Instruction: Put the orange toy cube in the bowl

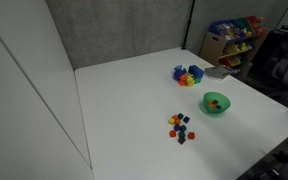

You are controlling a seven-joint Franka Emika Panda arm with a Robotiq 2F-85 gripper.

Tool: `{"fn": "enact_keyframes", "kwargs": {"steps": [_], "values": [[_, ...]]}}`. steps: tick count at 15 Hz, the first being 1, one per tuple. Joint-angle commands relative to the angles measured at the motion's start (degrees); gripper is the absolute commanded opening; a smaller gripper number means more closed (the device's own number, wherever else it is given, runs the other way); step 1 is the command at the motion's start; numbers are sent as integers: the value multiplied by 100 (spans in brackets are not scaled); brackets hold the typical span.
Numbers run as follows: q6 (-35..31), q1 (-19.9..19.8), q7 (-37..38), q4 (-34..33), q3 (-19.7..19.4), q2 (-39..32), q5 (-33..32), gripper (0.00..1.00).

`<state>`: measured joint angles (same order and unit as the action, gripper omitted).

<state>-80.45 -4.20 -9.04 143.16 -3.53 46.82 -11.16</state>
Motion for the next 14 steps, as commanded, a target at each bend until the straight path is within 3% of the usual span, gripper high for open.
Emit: {"fn": "enact_keyframes", "kwargs": {"steps": [1,7,14], "values": [[23,127,72,-12,-87,1,-43,100],[-56,139,89,24,-73,-30,-57,100],[-1070,302,256,341,8,-504,18,100]]}}
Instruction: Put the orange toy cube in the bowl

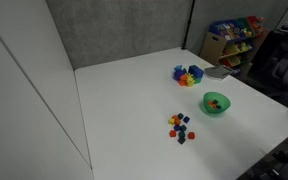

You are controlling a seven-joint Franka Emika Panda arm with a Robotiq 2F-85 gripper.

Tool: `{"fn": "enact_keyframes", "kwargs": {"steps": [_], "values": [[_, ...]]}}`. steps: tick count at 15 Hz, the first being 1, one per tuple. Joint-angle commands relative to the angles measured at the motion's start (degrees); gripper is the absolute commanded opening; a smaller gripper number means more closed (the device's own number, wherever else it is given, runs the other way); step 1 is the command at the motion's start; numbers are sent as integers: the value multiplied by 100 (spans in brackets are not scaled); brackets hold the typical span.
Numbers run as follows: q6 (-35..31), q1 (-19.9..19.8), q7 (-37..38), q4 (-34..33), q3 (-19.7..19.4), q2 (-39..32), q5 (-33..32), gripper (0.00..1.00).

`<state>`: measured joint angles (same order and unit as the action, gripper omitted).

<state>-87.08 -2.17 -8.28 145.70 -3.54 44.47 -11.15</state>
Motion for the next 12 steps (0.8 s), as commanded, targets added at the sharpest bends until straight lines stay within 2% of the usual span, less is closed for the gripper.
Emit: {"fn": "enact_keyframes", "kwargs": {"steps": [1,12], "values": [[-603,120,194,131,23,-390,28,100],[-2728,291,188,494,136,-1977,216,100]]}}
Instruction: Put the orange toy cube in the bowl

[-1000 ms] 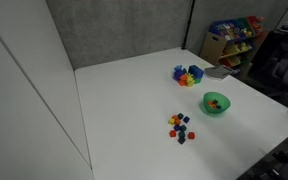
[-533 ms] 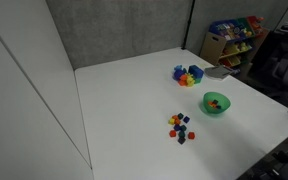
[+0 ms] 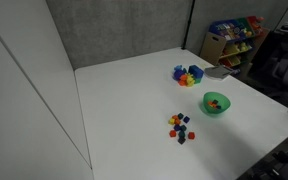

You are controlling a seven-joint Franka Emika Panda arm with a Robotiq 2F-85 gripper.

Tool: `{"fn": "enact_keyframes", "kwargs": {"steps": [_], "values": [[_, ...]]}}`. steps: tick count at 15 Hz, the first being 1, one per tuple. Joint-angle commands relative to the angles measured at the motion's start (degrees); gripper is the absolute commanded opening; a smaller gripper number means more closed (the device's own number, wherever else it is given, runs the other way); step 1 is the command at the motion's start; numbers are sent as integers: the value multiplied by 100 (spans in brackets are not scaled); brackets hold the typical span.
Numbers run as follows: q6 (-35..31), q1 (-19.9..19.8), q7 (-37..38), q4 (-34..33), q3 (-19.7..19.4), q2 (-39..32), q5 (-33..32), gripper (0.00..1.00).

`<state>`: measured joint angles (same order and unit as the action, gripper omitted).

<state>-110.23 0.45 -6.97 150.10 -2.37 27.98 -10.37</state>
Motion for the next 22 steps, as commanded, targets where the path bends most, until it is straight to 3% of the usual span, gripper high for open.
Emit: {"fn": "enact_keyframes", "kwargs": {"steps": [1,11,22], "values": [[-595,38,43,81,26,-465,160,100],[-2558,133,176,256,303,-1968,166,100],[-4166,421,687,-463,621,-4283,214,100]]}}
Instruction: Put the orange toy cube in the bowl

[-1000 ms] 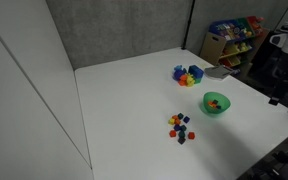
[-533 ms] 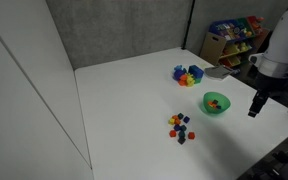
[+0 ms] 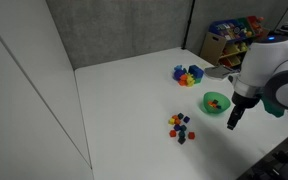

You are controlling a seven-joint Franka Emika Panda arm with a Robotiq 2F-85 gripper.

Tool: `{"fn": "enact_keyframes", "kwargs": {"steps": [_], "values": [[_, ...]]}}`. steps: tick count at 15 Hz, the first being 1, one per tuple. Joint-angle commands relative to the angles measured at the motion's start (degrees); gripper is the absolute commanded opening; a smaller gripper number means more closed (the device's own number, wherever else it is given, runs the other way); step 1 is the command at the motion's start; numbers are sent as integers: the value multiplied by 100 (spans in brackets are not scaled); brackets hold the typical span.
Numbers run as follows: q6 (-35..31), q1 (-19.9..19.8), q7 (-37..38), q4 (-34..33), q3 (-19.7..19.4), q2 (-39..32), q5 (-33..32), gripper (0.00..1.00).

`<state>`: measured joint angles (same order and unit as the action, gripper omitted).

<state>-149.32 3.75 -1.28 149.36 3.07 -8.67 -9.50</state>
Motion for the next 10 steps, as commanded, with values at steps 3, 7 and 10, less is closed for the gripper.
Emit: {"fn": "enact_keyframes", "kwargs": {"steps": [3,7,10], "values": [[-557,152,-27,-710,150,-1182,186,100],[-919,132,-217,-1135,263,-1796,208,100],[-940,150,-389,-1497,250,-2226,93,100]]}}
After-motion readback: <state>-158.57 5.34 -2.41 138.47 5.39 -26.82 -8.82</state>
